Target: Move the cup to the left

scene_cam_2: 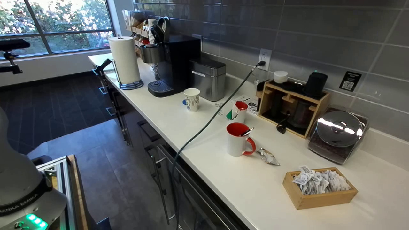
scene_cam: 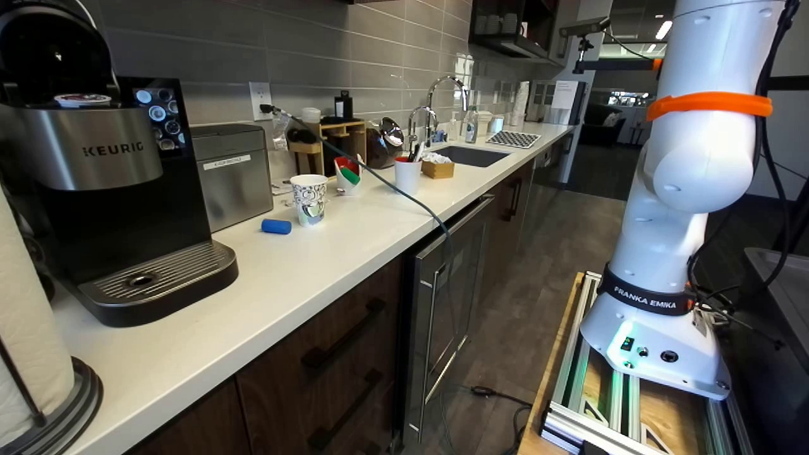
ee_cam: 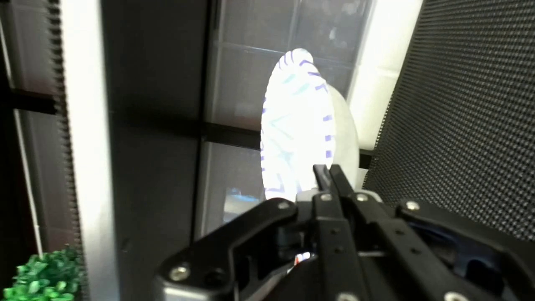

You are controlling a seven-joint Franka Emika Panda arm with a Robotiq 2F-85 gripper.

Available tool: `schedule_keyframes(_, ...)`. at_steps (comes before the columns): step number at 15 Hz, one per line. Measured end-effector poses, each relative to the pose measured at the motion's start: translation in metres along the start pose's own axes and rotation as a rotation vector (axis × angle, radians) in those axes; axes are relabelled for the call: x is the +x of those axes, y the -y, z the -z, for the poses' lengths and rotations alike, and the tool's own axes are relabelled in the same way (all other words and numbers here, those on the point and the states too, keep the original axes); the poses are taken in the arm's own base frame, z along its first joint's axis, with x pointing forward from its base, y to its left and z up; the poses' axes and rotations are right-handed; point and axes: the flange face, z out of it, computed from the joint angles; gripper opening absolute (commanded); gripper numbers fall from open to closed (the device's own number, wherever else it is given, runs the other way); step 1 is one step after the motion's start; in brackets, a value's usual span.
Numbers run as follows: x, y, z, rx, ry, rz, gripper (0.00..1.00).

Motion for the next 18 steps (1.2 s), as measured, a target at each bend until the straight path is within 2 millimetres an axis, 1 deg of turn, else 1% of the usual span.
schedule_keyframes(2,-0.01,-0.025,0.03,0.013,-0.046,-0.065,0.0)
schedule_keyframes(4,-0.013,-0.041,0.06,0.053,-0.107,-0.137,0.0)
schedule_keyframes(5,-0.015,-0.045,0.074,0.078,-0.126,-0.174,0.0)
schedule_keyframes(7,-0.022,-0.045,0.102,0.137,-0.135,-0.235,0.0)
schedule_keyframes(9,-0.033,-0.038,0.127,0.211,-0.106,-0.267,0.0)
schedule_keyframes(12,-0.044,-0.014,0.161,0.341,-0.02,-0.274,0.0)
schedule_keyframes(14,-0.043,0.002,0.18,0.42,0.025,-0.281,0.0)
schedule_keyframes(16,-0.037,0.016,0.197,0.484,0.058,-0.295,0.01)
schedule_keyframes(17,-0.036,0.019,0.201,0.491,0.06,-0.297,0.01)
schedule_keyframes(18,-0.035,0.017,0.203,0.484,0.055,-0.297,0.01)
